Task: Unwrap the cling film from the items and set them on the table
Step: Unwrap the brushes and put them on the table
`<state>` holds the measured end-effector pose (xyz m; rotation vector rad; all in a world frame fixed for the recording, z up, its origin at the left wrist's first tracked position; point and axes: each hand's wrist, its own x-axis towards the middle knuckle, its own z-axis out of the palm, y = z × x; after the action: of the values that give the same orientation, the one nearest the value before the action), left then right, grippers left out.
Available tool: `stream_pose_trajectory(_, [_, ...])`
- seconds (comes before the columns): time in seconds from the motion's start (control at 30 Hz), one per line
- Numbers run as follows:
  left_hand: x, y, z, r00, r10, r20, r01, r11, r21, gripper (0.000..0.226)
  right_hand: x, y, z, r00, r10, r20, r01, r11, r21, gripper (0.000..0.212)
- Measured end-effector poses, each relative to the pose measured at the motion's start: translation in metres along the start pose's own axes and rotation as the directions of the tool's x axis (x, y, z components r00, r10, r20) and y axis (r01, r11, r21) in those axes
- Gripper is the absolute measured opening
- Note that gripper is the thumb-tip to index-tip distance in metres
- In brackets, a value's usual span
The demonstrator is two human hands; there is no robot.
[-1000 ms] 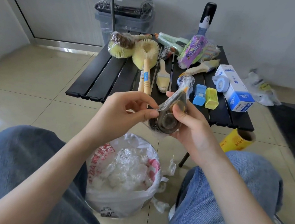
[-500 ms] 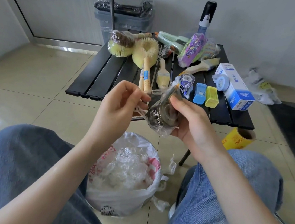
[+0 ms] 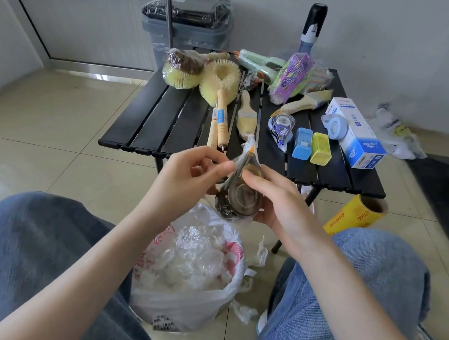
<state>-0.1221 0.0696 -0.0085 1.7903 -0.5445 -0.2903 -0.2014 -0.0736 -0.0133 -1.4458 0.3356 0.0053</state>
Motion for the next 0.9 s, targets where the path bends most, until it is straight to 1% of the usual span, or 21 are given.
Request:
stream_pose_trajectory(0.07, [0.001, -0.001, -0.003, 0.998, -0.005, -0.059, 0.005, 1.0, -0.004, 0.01, -0.001, 0.001, -0.001, 1.0, 0.011, 0.011, -0.011, 1.0, 0.006, 0.024])
stream_pose_trajectory(0.13, [0.001, -0.003, -0.004, 0.991, 0.032, -0.131, -0.026, 0.999, 0.048, 0.01, -0.002, 0.001, -0.002, 1.0, 0.006, 0.029, -0.007, 0.999, 0.033, 0.022])
stream_pose_trajectory(0.2, [0.001, -0.007, -0.002, 0.978, 0.041, -0.202, -0.028, 0.998, 0.065, 0.013, -0.001, 0.001, -0.003, 0.999, -0.016, 0.049, 0.012, 0.997, 0.079, 0.022])
stream_pose_trajectory(0.27, [0.001, -0.009, 0.002, 0.973, 0.005, -0.229, 0.009, 0.998, 0.06, 0.017, -0.001, 0.001, -0.003, 0.997, -0.034, 0.071, 0.025, 0.993, 0.118, 0.032])
stream_pose_trajectory(0.33, [0.001, -0.008, 0.005, 0.981, -0.106, -0.161, 0.1, 0.994, -0.045, 0.018, -0.001, 0.002, -0.003, 0.996, -0.04, 0.084, 0.027, 0.988, 0.149, 0.041])
stream_pose_trajectory(0.4, [0.001, -0.004, 0.006, 0.977, -0.209, -0.038, 0.199, 0.964, -0.179, 0.02, -0.001, 0.003, -0.005, 0.996, -0.039, 0.084, 0.024, 0.984, 0.174, 0.046])
stream_pose_trajectory(0.47, [0.003, -0.001, 0.004, 0.975, -0.22, 0.027, 0.221, 0.955, -0.198, 0.027, -0.002, 0.003, -0.006, 0.995, -0.033, 0.092, 0.015, 0.981, 0.193, 0.05])
stream_pose_trajectory(0.53, [0.004, 0.001, 0.004, 0.982, -0.183, 0.051, 0.189, 0.969, -0.162, 0.035, -0.003, 0.005, -0.007, 0.991, -0.028, 0.129, 0.002, 0.981, 0.196, 0.049])
stream_pose_trajectory(0.57, [0.005, 0.002, 0.005, 0.988, -0.145, 0.051, 0.15, 0.981, -0.12, 0.035, -0.003, 0.005, -0.007, 0.988, -0.026, 0.15, -0.002, 0.983, 0.185, 0.046])
stream_pose_trajectory(0.67, [0.007, 0.002, 0.01, 1.0, -0.019, -0.023, 0.019, 1.0, -0.021, 0.033, -0.002, 0.006, -0.005, 0.987, -0.004, 0.162, -0.021, 0.988, 0.151, 0.038])
stream_pose_trajectory(0.73, [0.007, 0.001, 0.014, 0.997, 0.037, -0.075, -0.036, 0.999, 0.014, 0.032, -0.001, 0.003, -0.002, 0.99, 0.019, 0.141, -0.031, 0.996, 0.087, 0.041])
stream_pose_trajectory(0.83, [0.004, 0.001, 0.023, 0.994, 0.079, -0.077, -0.076, 0.996, 0.044, 0.029, -0.002, 0.0, 0.004, 0.995, 0.014, 0.1, -0.01, 0.999, -0.039, 0.055])
stream_pose_trajectory(0.9, [0.004, 0.001, 0.026, 0.992, 0.084, -0.096, -0.082, 0.996, 0.028, 0.03, -0.002, 0.0, 0.007, 0.998, -0.002, 0.068, 0.005, 0.999, -0.042, 0.053])
